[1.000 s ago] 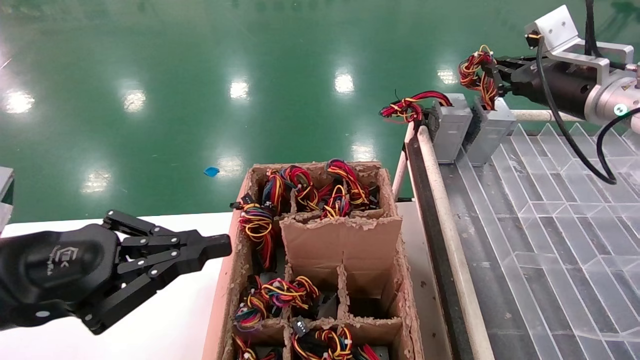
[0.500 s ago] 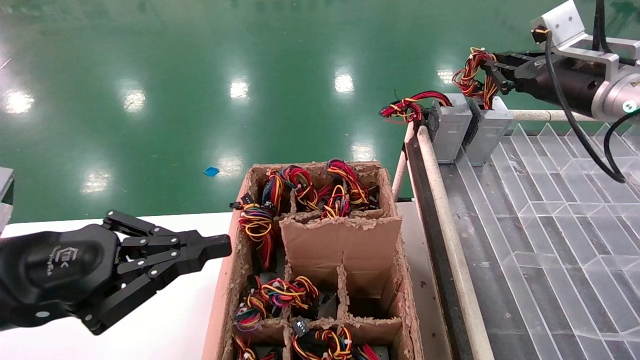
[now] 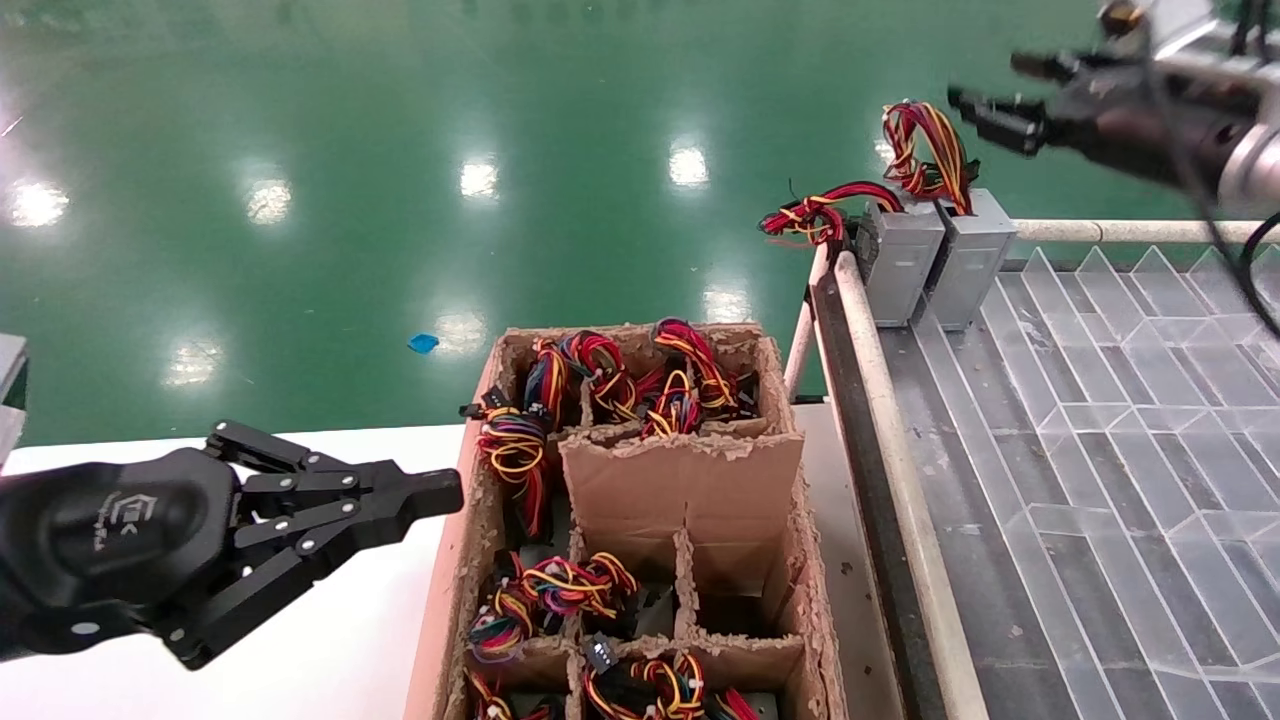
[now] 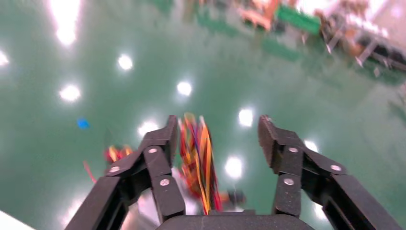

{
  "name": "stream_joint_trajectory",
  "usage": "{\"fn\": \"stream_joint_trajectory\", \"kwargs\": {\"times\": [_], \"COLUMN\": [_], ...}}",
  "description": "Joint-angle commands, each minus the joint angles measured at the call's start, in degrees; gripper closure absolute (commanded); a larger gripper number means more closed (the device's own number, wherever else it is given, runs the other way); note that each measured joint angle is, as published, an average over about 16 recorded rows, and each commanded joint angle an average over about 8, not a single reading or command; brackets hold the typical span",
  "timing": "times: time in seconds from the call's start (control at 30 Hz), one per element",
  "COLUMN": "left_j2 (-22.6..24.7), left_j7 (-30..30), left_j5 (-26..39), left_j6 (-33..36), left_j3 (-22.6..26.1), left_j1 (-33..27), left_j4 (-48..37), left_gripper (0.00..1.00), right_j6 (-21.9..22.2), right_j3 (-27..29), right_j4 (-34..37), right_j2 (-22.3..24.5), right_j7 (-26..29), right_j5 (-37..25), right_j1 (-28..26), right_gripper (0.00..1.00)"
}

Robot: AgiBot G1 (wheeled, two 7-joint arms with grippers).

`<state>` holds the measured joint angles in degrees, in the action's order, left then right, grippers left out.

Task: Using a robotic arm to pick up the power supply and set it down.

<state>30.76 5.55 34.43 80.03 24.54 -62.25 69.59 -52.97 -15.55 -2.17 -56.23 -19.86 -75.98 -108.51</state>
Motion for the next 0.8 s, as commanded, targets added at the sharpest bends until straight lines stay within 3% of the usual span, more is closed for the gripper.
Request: {"fn": "stream_joint_trajectory", "kwargs": {"times": [0.03,0.2,0.47,0.5,0.73,0.77,0.8], "left_j2": [0.0,0.0,0.0,0.0,0.0,0.0,0.0], "left_j7": [0.0,0.0,0.0,0.0,0.0,0.0,0.0], "left_j5": [0.0,0.0,0.0,0.0,0.0,0.0,0.0], "left_j6": [0.0,0.0,0.0,0.0,0.0,0.0,0.0], "left_j3": [0.0,0.0,0.0,0.0,0.0,0.0,0.0], "left_j1": [0.0,0.0,0.0,0.0,0.0,0.0,0.0], "left_j4": [0.0,0.0,0.0,0.0,0.0,0.0,0.0], "left_gripper": [1.00,1.00,1.00,0.97,0.09,0.00,0.00], "right_j6": [-2.6,-9.2,-11.9,-12.3,-15.1,-15.5,-15.9], "right_j3": [1.1,3.6,3.1,3.0,2.5,2.5,2.4], "right_j4": [-0.8,-2.9,-11.1,-12.3,-20.6,-21.8,-22.9], "right_j2": [0.8,3.3,5.5,5.8,7.9,8.2,8.5], "right_j7": [-0.6,-2.3,1.4,2.0,6.0,6.6,7.1], "right_j5": [1.6,5.9,9.2,9.7,13.1,13.6,14.1], "right_j1": [0.0,1.6,6.8,7.5,13.1,13.8,14.6], "right_gripper": [0.00,0.00,0.00,0.00,0.00,0.00,0.00]}}
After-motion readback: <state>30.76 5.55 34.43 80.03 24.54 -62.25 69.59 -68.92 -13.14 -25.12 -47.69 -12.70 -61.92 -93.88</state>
